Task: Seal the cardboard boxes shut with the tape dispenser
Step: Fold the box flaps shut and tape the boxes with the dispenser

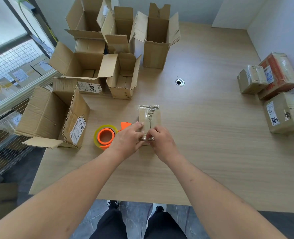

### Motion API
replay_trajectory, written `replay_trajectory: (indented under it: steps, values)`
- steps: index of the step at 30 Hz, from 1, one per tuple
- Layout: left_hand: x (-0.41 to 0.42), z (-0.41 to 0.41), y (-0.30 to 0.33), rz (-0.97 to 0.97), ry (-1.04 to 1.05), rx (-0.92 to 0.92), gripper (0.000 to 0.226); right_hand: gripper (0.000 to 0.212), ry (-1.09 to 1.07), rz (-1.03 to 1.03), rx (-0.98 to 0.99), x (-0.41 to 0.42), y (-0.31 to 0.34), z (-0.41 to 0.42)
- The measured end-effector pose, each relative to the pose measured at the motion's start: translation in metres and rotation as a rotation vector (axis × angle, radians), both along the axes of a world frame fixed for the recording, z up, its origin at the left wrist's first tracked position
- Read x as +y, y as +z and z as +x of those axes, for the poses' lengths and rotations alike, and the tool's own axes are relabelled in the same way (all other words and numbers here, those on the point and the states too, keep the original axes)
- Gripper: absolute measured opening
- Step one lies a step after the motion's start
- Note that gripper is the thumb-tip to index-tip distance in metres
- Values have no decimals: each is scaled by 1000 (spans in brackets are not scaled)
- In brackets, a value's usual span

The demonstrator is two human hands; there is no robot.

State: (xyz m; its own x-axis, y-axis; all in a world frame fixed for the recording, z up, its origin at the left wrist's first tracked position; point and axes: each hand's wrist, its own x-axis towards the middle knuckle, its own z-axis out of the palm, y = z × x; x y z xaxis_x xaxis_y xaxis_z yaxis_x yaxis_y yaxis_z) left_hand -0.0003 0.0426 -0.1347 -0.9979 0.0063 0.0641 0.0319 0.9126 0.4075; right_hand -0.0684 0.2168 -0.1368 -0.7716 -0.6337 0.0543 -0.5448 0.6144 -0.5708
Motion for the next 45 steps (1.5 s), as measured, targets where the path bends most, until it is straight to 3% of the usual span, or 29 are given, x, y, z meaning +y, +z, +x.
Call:
replay_trajectory:
  steps: [9,16,22,27,33,39,45]
  values:
    - [11,0,-11,-63,-9,87,34,17,-159,-95,101,35,-11,-3]
    - [14,0,-14,-67,-9,66,32,12,-272,-112,15,43,-14,1]
    - [21,-7,-14,-71,5,52,32,23,-384,-48,8,37,-20,2]
    - [19,-8,-13,-74,-11,38,35,34,-510,-127,-62,28,-19,16]
    - [4,-2,-8,-55,-107,12,48,27,-575,-281,-338,32,-22,4]
    - [-2,-10,-3,-66,-108,41,43,26,-604,-326,-393,28,-28,9]
    - [6,-14,-1,-17,-100,80,47,59,-542,-279,-418,29,-29,16]
